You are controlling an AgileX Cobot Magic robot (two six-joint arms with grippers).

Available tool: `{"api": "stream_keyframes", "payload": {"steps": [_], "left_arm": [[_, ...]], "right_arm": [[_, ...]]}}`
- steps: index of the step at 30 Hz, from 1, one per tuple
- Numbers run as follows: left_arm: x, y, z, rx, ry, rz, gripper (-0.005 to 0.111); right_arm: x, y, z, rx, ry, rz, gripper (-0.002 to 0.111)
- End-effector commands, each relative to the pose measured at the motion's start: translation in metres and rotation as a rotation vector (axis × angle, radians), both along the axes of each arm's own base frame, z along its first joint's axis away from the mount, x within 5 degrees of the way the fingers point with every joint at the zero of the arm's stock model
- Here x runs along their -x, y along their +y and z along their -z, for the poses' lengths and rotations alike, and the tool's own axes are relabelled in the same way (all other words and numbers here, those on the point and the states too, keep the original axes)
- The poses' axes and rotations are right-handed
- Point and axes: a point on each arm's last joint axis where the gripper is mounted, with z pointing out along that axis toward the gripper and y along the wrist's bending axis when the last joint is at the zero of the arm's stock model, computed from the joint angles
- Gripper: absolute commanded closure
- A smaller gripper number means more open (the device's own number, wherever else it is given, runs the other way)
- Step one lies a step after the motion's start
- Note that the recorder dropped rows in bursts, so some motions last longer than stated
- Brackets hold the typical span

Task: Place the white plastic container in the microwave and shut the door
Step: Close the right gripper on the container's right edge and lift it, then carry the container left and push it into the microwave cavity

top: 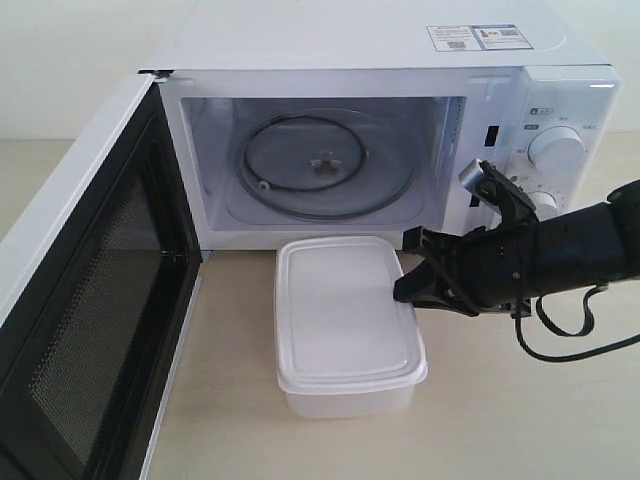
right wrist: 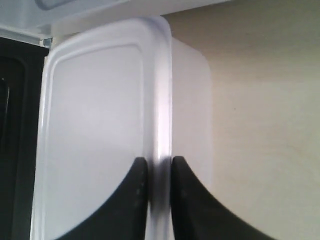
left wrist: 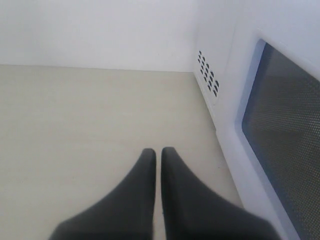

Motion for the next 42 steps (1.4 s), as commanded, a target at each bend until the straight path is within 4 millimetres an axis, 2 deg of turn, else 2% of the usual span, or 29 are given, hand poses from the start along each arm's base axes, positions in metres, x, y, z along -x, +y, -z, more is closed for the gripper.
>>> {"api": "stream_keyframes", "payload": {"steps": [1,4,10,19,27,35,42], "left_arm": [[0.0,0.0,0.001,-0.008,0.002,-0.001,0.102],[0.0,0.0,0.001,-0.008,0.002,-0.001,0.102],[0.0,0.0,0.001,-0.008,0.002,-0.001,0.102],[0.0,0.0,0.001,-0.008,0.002,-0.001,0.102],[0.0,0.0,0.001,-0.008,0.002,-0.001,0.102],[0.0,0.0,0.001,-0.008,0.002,-0.001,0.102],[0.0,0.0,0.001,-0.008,0.002,-0.001,0.102]], "right_arm": [[0.018,-0.003,0.003,0.023,0.023,0.01,0.108],[0.03,-0.008,0.0,0.036,0.007,0.047,0.108],[0.063,-0.012,-0.02,-0.027,-0.008,0.067,0.108],[0.111,-0.027,-0.045,-0.039,-0.124,0.131,0.108],[0.149,-0.037,-0.068,-0.149,-0.185,0.242,0.108],[0.167,-0.04,-0.096,-0.275,-0.285,0.286,0.108],[0.167,-0.041,-0.097,-0.314,-0.238,0.334,0.108]]}}
